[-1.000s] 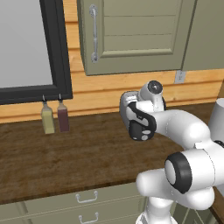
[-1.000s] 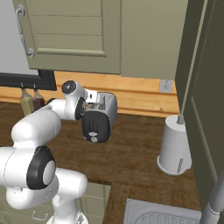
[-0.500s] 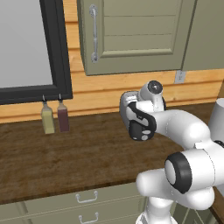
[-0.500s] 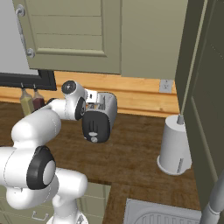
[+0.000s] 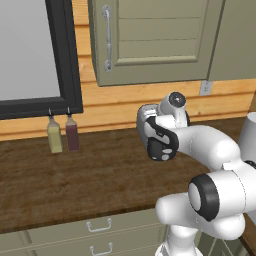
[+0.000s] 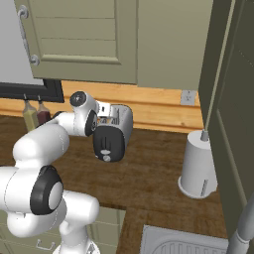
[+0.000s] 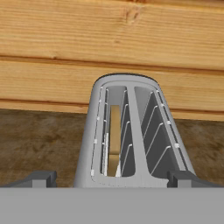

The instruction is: Start the toaster. Once the lever pops up, take the bread to the plate on the dining counter.

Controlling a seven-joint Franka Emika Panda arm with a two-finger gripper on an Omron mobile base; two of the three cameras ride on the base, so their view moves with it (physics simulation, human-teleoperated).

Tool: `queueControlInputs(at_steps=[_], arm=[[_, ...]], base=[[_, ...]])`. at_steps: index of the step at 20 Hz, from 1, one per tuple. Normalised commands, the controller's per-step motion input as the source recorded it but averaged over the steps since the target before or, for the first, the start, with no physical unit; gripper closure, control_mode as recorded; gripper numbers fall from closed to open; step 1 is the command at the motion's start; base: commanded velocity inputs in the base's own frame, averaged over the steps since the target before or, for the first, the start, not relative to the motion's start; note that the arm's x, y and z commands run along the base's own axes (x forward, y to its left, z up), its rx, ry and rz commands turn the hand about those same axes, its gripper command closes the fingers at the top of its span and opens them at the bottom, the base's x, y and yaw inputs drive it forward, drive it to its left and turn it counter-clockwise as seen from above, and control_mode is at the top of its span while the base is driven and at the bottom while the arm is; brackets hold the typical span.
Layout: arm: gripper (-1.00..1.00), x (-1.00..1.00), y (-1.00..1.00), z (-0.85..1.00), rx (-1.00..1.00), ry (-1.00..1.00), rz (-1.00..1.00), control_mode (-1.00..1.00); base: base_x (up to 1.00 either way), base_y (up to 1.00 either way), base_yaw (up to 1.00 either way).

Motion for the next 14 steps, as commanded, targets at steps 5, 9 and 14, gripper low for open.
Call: queueControlInputs(at_steps=[5, 9, 14], arm=[[-1.00, 0.00, 0.00, 0.00, 0.00, 0.00, 0.00, -1.00], [-1.00, 0.00, 0.00, 0.00, 0.00, 0.00, 0.00, -1.00], [-1.00, 0.00, 0.00, 0.00, 0.00, 0.00, 0.00, -1.00]], base=[[0.00, 0.00, 0.00], [0.00, 0.00, 0.00], [0.00, 0.00, 0.00]])
